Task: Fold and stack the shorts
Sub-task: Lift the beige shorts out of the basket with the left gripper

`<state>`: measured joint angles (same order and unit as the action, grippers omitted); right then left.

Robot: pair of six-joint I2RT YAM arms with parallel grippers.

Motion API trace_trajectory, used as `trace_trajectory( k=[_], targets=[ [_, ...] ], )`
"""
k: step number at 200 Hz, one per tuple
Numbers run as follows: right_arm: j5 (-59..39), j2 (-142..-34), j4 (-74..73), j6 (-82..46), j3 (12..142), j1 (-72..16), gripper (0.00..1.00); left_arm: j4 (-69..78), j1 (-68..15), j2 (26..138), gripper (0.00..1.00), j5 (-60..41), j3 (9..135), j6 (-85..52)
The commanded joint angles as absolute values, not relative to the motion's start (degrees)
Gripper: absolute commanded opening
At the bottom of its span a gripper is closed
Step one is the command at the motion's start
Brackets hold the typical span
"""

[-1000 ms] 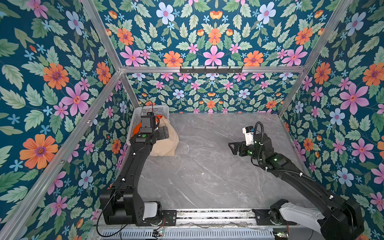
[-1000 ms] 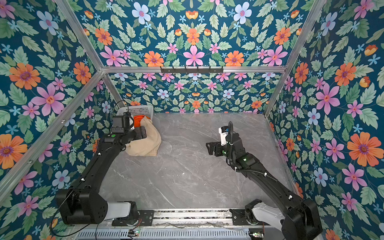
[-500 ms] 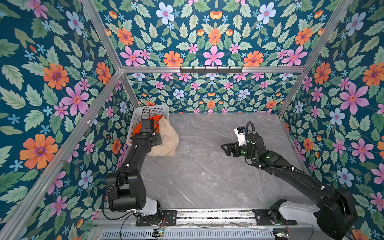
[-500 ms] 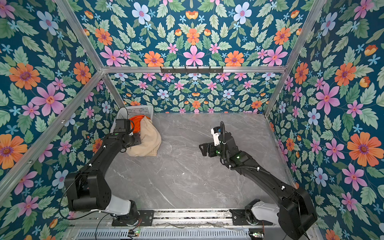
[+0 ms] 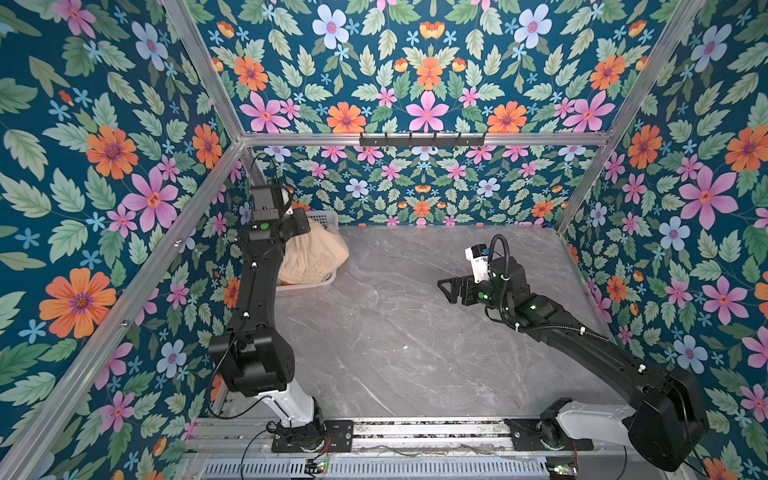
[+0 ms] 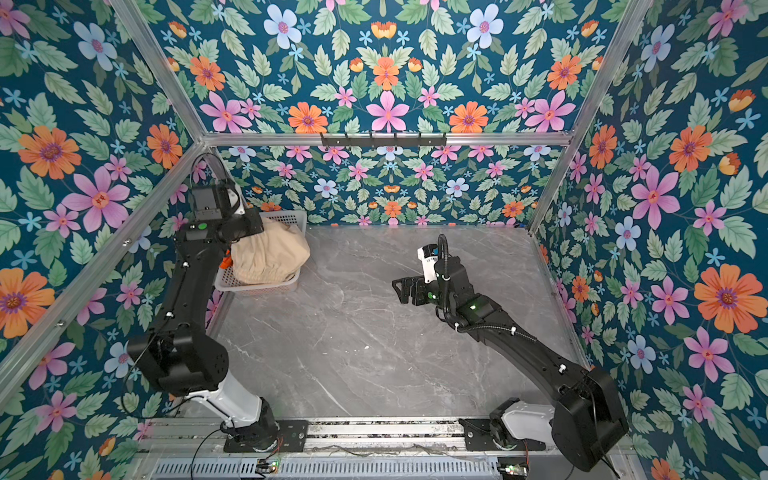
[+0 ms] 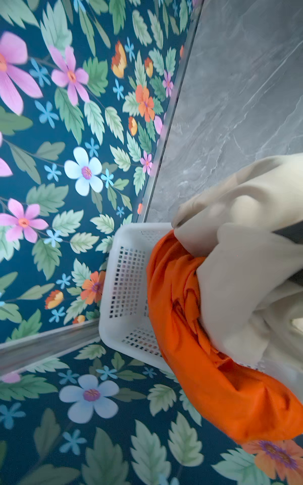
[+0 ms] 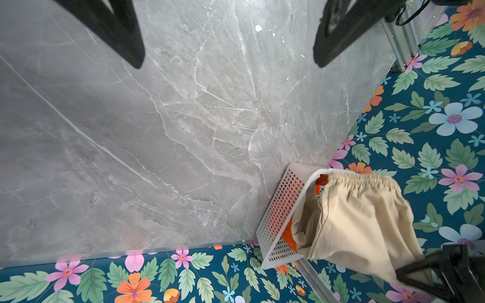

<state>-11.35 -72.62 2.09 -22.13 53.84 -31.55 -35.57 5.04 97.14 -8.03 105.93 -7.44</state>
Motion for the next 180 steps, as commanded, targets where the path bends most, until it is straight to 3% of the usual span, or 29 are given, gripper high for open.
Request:
trace_trajectory(
  k=[1, 50, 94, 112, 137, 180],
  targets=[
    [-12.46, -73.63, 0.01, -22.85, 54.99, -31.72, 0.99, -36.08, 5.34, 100.55, 0.0, -13.08, 115.84, -6.19],
    [-13.84, -77.45, 0.18, -22.48, 58.63, -32.25, 0.99, -29.69, 8.52, 107.91, 0.0, -18.56, 131.99, -9.4],
    [-14.21, -80.28, -0.2, -21.97, 61.03, -32.78, 0.99, -9.94, 8.52, 101.95, 0.0, -23.26, 122.89, -14.19],
    [-14.47, -80.87, -1.13, -22.5, 61.41, -32.87, 0.99, -11.13, 8.49, 103.14, 0.0, -21.66, 126.77, -14.11],
    [-14.33, -80.88, -1.95, -23.33, 61.61, -32.92, 0.99, -6.3, 7.23, 101.35, 0.0, -34.26, 124.79, -12.17],
    [-7.4, -77.36, 0.3, -23.24, 61.35, -32.83, 0.99, -8.96, -1.28, 94.41, 0.0, -33.73, 118.93, -10.46]
  ],
)
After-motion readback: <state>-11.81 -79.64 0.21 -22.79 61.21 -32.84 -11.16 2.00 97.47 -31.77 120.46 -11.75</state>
